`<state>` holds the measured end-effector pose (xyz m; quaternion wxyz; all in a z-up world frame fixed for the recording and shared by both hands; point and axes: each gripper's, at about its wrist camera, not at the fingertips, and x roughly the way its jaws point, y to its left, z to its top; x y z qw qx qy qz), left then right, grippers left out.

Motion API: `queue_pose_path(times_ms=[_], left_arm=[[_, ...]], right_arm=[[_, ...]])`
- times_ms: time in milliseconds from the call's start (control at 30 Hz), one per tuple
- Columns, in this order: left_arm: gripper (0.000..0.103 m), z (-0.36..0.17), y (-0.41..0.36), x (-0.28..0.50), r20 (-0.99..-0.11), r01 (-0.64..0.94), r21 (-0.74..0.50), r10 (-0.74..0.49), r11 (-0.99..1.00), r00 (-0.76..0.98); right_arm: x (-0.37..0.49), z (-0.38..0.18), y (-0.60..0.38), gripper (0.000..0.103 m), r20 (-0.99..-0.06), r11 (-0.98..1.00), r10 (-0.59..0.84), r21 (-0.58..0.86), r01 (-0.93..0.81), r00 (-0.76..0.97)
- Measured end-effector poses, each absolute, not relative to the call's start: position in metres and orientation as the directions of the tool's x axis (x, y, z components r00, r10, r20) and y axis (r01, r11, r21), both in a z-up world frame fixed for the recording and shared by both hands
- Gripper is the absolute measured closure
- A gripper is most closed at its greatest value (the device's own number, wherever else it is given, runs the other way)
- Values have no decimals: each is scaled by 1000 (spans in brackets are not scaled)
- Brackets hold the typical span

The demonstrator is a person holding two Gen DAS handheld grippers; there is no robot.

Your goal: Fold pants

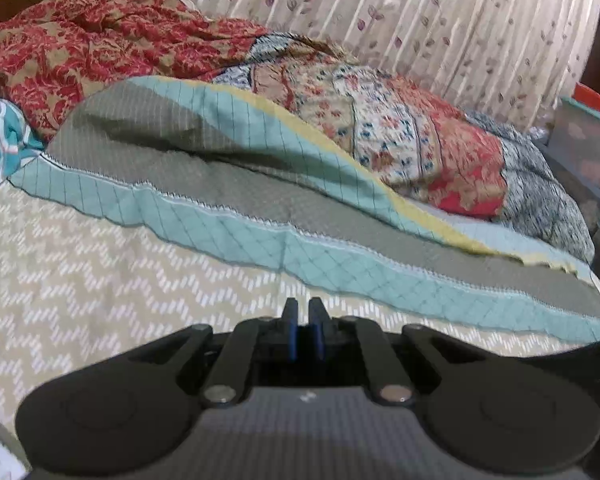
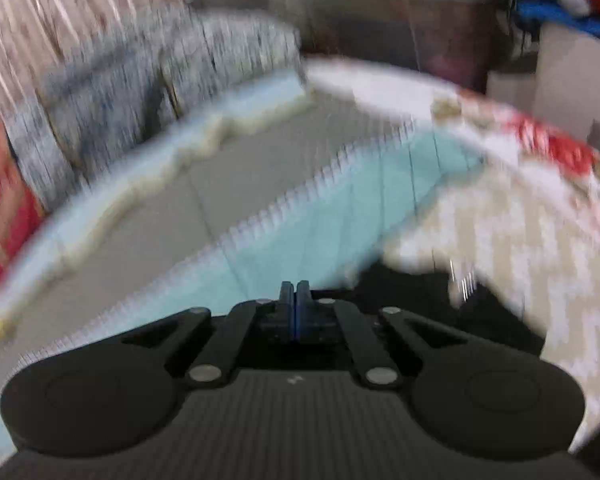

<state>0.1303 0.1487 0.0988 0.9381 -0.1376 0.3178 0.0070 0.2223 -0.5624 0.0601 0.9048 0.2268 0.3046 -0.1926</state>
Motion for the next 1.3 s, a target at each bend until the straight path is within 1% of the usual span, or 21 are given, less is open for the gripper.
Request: queue_pose_path(times_ms=[100,167,200,233,267,400,500,567,600,633,667,800,867,900,933,967,1033,1067,1167,1233,1300], left_arm=[[101,105,157,143,-510,-179,-221,43,959,859],[101,100,162,158,-528,-222,-251,59,942,847],[101,92,162,168,-576,-240,-267,45,933,816],[101,87,160,173,-609,-249,-284,26,926,793],[100,84,158,173,-618,-237,-300,1,924,786],[90,82,152,151,-616,-188,-196,28,962,788],[64,78,167,137,-647,-213,-198,36,957,762],[33,74,176,131,-669,-216,-230,7,949,743],[25,73,178,130,-673,-211,-237,-4,948,740],[12,69,177,129,-679,-201,-239,-16,950,734],[6,67,177,130,-685,-188,-239,-29,953,728],[5,54,154,132,-706,-101,-219,-86,970,703],[6,48,139,134,-713,-66,-184,-87,981,695],[7,43,130,136,-720,-53,-155,-76,987,690],[13,39,121,137,-722,-45,-103,-43,994,691],[38,36,115,138,-722,-37,-50,-11,998,692],[71,30,104,142,-737,5,61,42,998,675],[82,29,106,142,-733,6,64,42,998,679],[91,36,116,141,-715,-47,25,51,999,698],[87,41,123,140,-695,-127,36,116,991,709],[85,46,139,135,-696,-160,-60,73,985,714]], right_arm=[[240,85,-568,100,-543,797,-231,370,477,807],[262,81,-563,97,-540,793,-262,351,497,800],[271,74,-560,84,-568,795,-264,329,509,780],[279,66,-558,58,-608,798,-250,310,516,753],[280,59,-553,51,-629,796,-250,299,526,736],[248,49,-548,51,-599,809,-227,323,491,768],[215,44,-564,50,-597,774,-271,331,540,755],[192,39,-581,46,-600,729,-297,359,582,742],[182,36,-587,43,-607,711,-307,366,601,733],[177,33,-594,39,-622,698,-307,368,615,720],[175,28,-598,38,-639,687,-296,374,623,710],[177,10,-599,38,-654,639,-259,435,634,711],[187,4,-591,44,-672,659,-242,416,626,701],[192,0,-586,75,-685,682,-240,385,622,687],[197,-2,-582,96,-700,703,-245,348,620,671],[197,-1,-578,96,-692,719,-264,324,616,672],[188,5,-575,97,-653,731,-346,263,630,673],[184,5,-580,97,-647,719,-386,236,654,658],[172,3,-589,90,-666,647,-470,187,739,579],[166,5,-583,63,-680,639,-469,178,748,563],[153,16,-571,51,-663,665,-440,214,716,606]])
